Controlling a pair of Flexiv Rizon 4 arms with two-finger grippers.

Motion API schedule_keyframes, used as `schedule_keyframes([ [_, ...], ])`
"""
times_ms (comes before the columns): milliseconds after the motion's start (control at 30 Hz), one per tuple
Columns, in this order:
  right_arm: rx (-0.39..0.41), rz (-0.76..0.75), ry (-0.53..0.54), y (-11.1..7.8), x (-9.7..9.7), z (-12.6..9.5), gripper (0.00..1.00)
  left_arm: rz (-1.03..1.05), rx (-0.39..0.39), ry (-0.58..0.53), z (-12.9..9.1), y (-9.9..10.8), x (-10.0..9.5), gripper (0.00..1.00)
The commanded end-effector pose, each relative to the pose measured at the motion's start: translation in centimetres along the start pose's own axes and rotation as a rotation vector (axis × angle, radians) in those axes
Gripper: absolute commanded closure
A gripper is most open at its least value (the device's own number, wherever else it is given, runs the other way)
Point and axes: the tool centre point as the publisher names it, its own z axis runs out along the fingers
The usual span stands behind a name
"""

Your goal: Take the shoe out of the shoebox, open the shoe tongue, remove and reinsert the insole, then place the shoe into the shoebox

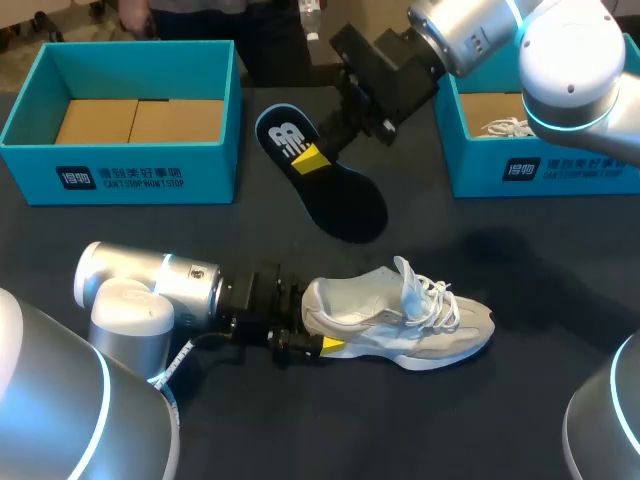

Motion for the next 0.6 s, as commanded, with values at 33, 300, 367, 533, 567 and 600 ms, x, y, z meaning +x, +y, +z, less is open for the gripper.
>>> schedule_keyframes([
  [33, -0.030, 0.016, -0.020, 0.1, 0.2, -0.5, 1.00, 0.000, -0.002, 0.001, 0.1, -0.1, 0.0, 1.00],
  [300, -0.119, 0.043, -0.029, 1.3, 3.6, -4.3, 1.00, 0.000, -0.002, 0.001, 0.1, -0.1, 0.0, 1.00],
  [367, -0.185, 0.043, -0.030, 1.8, 4.5, -5.1, 1.00, 0.000, -0.002, 0.001, 0.1, -0.1, 0.0, 1.00],
  [533, -0.260, 0.082, -0.069, 2.3, 5.3, -5.9, 1.00, 0.000, -0.002, 0.001, 0.1, -0.1, 0.0, 1.00],
  [567, -0.260, 0.082, -0.069, 2.3, 5.3, -5.9, 1.00, 0.000, -0.002, 0.001, 0.1, -0.1, 0.0, 1.00],
  [600, -0.260, 0.082, -0.069, 2.3, 5.3, -5.9, 1.00, 0.000, -0.002, 0.001, 0.1, -0.1, 0.0, 1.00],
])
